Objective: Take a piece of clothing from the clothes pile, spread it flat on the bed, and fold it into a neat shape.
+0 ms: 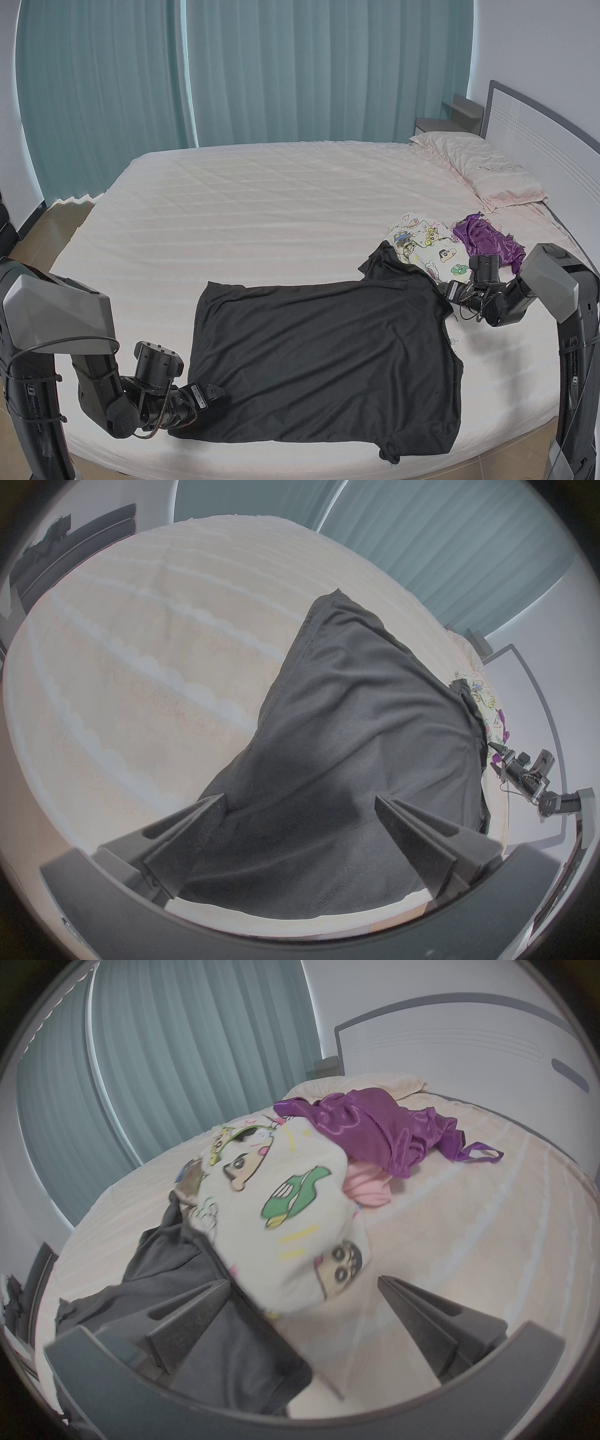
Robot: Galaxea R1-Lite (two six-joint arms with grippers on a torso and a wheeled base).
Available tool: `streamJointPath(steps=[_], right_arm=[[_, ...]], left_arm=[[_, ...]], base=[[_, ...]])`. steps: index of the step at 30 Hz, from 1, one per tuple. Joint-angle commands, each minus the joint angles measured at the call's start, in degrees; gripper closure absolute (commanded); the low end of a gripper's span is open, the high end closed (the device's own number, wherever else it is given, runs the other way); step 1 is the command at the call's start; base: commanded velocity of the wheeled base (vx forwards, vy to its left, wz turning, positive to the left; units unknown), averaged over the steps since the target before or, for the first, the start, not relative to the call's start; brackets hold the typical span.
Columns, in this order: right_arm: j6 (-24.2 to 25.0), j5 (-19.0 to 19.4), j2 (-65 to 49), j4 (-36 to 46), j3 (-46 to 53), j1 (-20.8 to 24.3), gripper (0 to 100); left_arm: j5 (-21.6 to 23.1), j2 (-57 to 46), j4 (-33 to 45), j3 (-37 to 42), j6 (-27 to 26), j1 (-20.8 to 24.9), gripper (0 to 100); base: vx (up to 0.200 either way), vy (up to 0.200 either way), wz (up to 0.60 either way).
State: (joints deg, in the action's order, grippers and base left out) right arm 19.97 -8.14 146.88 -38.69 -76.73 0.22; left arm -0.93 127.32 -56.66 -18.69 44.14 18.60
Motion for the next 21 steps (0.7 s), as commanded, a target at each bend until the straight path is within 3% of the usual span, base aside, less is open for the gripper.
streamJointPath(steps=[1,6,10,15,16,21], right_arm=[[1.2,2.2,-7.5,-0.7,7.5,0.3,0],[2.6,3.0,-11.6,-2.3,15.4,-0.7,0],[3.0,7.9,-17.5,-9.6,31.6,2.1,0],[3.7,8.9,-18.7,-16.9,41.3,3.8,0],[4.8,9.0,-18.2,-22.2,46.1,4.6,0],[6.9,10.8,-17.2,-30.3,54.1,5.3,0]], left_arm=[[0.0,-0.4,-2.9,2.0,0.1,-0.1,0],[0.0,-2.3,-5.7,3.7,0.2,0.0,0],[0.1,-4.3,-5.6,4.7,1.4,0.1,0],[0.3,-6.6,-5.2,5.9,1.4,0.2,0],[0.3,-7.2,-5.1,6.8,1.3,1.3,0],[0.1,-7.1,-4.9,8.8,0.9,3.8,0]], base=[[0.000,0.000,0.00],[-0.080,0.000,0.00],[-0.200,0.000,0.00],[-0.200,0.000,0.00],[-0.200,0.000,0.00],[0.000,0.000,0.00]])
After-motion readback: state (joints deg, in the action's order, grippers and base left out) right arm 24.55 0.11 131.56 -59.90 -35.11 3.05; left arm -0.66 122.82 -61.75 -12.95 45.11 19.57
